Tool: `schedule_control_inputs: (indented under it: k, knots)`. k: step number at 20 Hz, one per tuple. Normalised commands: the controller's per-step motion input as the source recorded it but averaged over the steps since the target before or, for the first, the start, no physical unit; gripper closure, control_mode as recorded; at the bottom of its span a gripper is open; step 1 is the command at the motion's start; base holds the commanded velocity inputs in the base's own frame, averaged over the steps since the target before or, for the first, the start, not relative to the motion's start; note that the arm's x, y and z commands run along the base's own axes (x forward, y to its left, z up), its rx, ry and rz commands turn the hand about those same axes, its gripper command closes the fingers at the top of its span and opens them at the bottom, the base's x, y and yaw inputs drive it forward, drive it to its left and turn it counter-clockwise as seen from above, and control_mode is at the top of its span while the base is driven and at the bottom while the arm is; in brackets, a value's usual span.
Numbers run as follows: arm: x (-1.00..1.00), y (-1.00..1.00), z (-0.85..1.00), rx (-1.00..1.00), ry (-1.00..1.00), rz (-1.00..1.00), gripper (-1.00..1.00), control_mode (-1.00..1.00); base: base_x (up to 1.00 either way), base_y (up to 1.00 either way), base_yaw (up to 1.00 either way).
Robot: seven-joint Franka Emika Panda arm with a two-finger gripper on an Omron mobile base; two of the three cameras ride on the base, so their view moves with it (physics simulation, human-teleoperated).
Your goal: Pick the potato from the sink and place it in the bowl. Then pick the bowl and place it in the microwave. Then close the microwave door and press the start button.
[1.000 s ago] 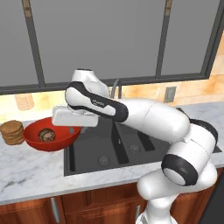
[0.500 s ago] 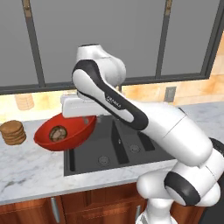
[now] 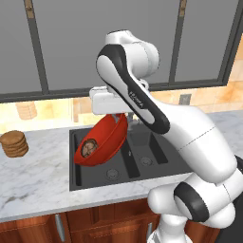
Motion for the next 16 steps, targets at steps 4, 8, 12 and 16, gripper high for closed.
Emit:
schedule_control_inputs:
  k: [4,8,12,16]
  knots:
    - [-0.24,-0.46,0.44,0.00,0.00,-0.35,1.00,-1.00,0.00,0.00,0.00]
    - [-0.23,-0.42,0.36,0.00,-0.01,-0.30,1.00,-1.00,0.00,0.00,0.00]
    - [-0.36,-0.32,0.43,0.00,-0.25,-0.23,1.00,-1.00,0.00,0.00,0.00]
    - [-0.43,-0.26,0.38,0.00,-0.41,-0.21,1.00,-1.00,0.00,0.00,0.00]
